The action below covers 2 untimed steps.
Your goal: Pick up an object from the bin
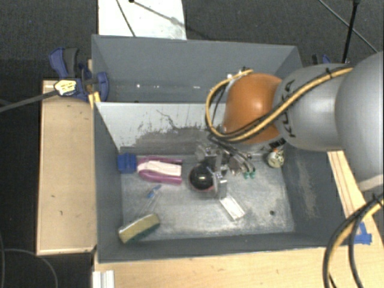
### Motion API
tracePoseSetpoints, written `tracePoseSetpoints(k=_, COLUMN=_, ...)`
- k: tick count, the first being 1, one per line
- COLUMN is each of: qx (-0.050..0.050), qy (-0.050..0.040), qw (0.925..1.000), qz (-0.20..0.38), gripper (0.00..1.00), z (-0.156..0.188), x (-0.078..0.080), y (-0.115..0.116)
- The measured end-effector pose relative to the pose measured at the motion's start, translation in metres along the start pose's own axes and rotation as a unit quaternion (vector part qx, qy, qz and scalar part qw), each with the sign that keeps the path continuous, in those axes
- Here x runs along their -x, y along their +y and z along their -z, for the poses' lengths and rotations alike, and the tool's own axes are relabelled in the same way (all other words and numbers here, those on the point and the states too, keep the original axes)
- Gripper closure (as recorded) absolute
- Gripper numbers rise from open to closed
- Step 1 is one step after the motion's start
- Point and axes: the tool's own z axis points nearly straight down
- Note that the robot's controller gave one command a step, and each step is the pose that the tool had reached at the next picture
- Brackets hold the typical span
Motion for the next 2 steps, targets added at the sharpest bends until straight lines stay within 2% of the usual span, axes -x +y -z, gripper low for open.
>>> tracePoseSetpoints(k=2, qx=0.002, qy=-0.004, qw=1.0, qz=-0.007, gripper=0.0, z=0.0041, x=0.0028, y=0.0009)
